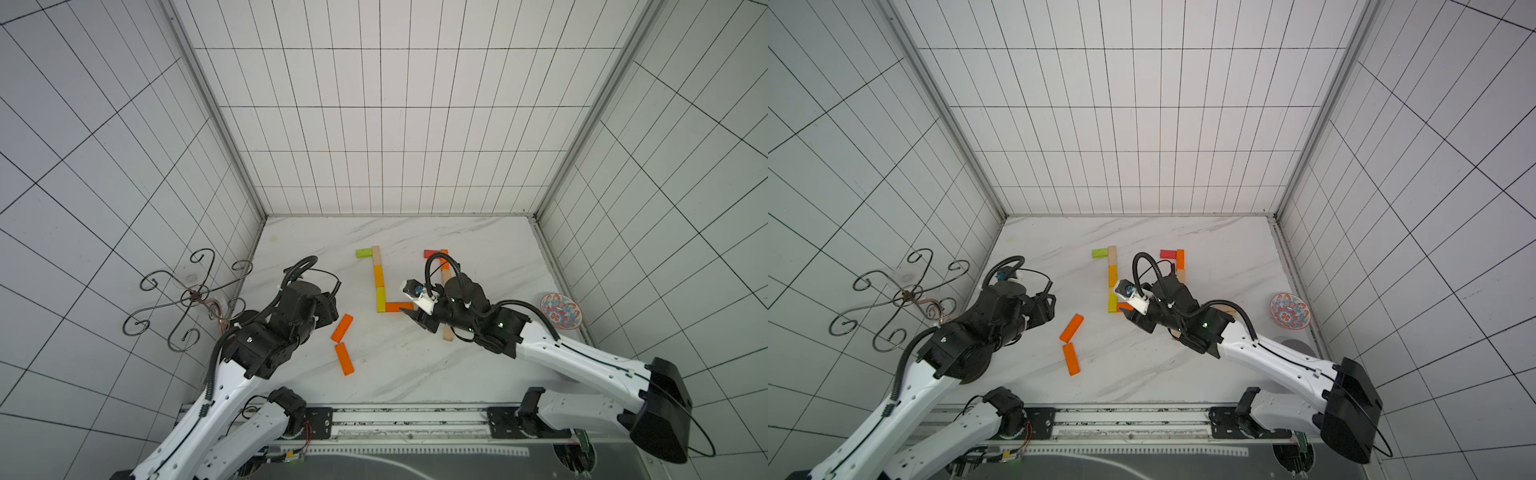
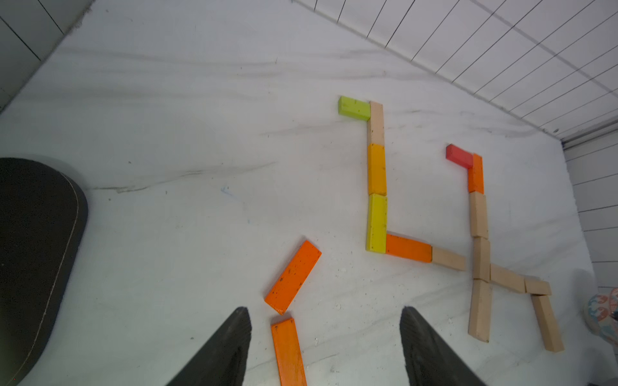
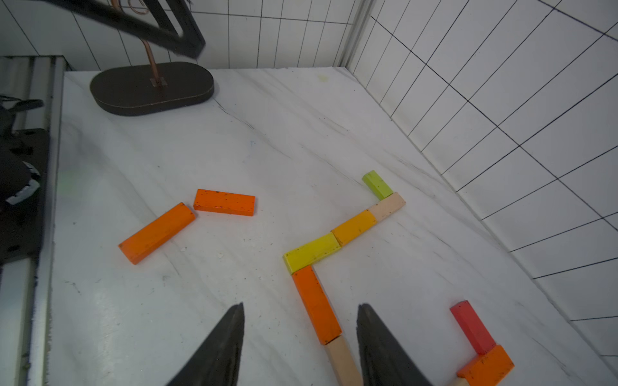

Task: Assemble a giraffe with building blocks
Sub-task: Assemble the building block at the center of the board.

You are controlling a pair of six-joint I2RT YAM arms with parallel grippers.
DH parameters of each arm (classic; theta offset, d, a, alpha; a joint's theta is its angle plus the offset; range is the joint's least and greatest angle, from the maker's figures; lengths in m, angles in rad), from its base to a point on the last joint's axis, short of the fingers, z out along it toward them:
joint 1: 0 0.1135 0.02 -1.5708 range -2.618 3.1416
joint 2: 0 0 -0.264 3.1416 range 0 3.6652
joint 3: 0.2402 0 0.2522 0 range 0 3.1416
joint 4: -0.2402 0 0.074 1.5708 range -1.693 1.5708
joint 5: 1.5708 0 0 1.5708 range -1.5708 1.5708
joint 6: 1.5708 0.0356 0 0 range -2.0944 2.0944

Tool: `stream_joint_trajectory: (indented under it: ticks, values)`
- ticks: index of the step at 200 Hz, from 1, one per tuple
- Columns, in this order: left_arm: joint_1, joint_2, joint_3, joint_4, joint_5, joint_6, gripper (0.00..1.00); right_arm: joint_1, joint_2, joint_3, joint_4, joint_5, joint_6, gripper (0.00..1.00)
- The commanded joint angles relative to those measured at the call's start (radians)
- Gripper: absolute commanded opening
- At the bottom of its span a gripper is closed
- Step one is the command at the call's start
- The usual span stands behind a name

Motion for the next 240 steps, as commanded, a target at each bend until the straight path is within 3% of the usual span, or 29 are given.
stream_joint_trajectory:
  ticks: [1, 19, 80, 125, 158, 194, 240]
  values:
    - [-0.135, 0.045, -0.063, -0.036, -0.099, -0.172, 0.71, 0.04, -0.068, -0.115, 0.126, 0.061, 0.213, 0.53]
    - [-0.239, 0.122, -0.108, -0.023, -0.14, -0.272, 0.71, 0.073, -0.113, -0.169, 0.127, 0.088, 0.257, 0.52]
    - [-0.361, 0.283, -0.216, -0.002, -0.167, -0.462, 0.69, 0.157, -0.251, -0.328, 0.157, 0.104, 0.33, 0.51]
    - [-0.352, 0.328, -0.263, 0.073, -0.11, -0.436, 0.67, 0.166, -0.27, -0.364, 0.158, 0.1, 0.318, 0.51]
    - [-0.267, 0.368, -0.312, 0.151, 0.033, -0.346, 0.65, 0.166, -0.281, -0.361, 0.139, 0.096, 0.304, 0.51]
    - [-0.229, 0.402, -0.327, 0.166, 0.07, -0.276, 0.63, 0.166, -0.278, -0.382, 0.156, 0.099, 0.313, 0.51]
    - [-0.228, 0.448, -0.333, 0.205, 0.101, -0.226, 0.49, 0.166, -0.231, -0.394, 0.195, 0.097, 0.312, 0.51]
